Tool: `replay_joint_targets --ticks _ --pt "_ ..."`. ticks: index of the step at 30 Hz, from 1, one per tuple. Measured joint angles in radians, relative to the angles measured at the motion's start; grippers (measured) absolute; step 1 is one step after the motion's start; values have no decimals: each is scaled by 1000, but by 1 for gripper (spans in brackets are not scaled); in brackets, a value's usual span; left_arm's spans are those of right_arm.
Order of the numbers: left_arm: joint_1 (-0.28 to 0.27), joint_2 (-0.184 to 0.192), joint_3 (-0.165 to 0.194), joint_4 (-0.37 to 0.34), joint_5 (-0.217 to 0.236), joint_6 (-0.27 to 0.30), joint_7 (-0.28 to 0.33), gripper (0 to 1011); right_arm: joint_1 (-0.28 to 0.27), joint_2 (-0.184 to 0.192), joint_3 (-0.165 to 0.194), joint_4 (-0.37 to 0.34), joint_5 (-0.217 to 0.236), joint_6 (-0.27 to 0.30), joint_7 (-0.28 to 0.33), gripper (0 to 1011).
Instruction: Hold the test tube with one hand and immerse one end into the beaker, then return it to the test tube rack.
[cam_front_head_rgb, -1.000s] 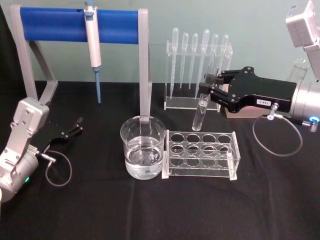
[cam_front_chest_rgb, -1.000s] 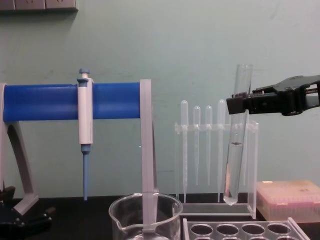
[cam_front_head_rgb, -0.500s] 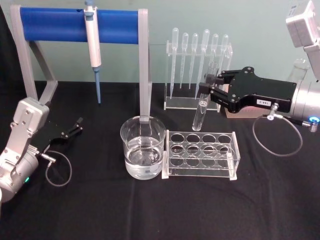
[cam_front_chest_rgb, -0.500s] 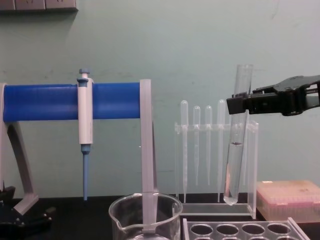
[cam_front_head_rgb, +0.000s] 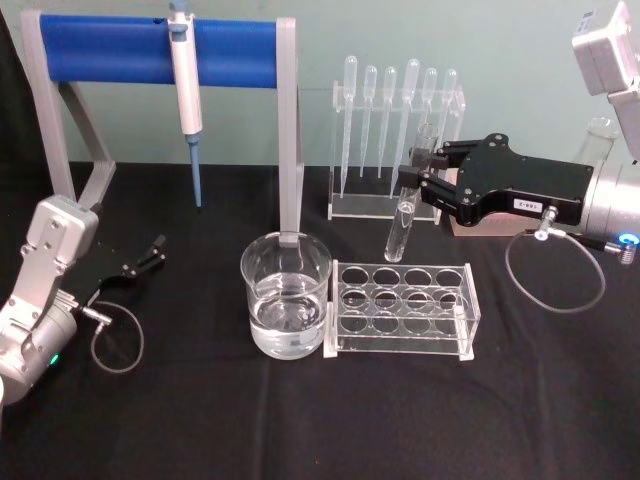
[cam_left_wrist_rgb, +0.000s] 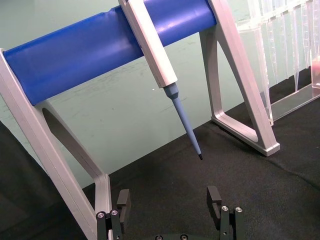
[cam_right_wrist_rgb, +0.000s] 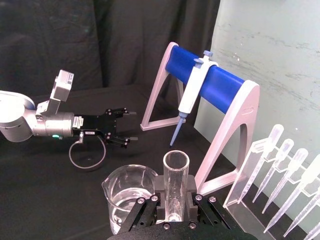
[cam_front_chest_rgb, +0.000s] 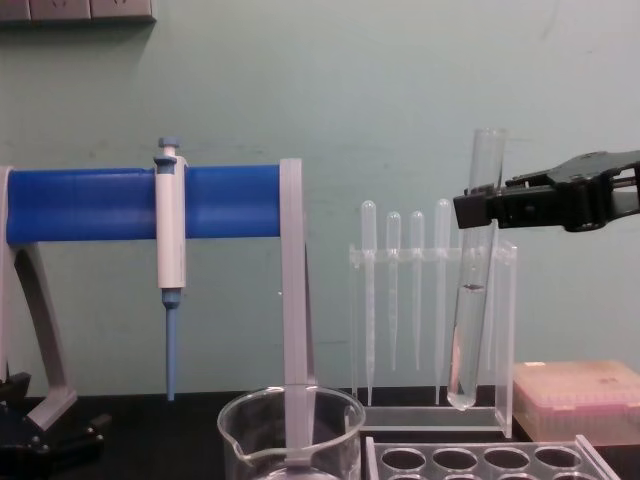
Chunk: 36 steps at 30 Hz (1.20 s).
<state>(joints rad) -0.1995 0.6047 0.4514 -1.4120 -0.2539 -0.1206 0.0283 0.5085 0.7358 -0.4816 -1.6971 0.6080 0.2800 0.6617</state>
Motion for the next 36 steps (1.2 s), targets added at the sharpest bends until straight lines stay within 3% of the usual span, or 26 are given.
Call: replay_joint_targets --ticks 36 --pt "0 0 0 0 0 0 0 1000 0 0 0 0 0 0 0 231"
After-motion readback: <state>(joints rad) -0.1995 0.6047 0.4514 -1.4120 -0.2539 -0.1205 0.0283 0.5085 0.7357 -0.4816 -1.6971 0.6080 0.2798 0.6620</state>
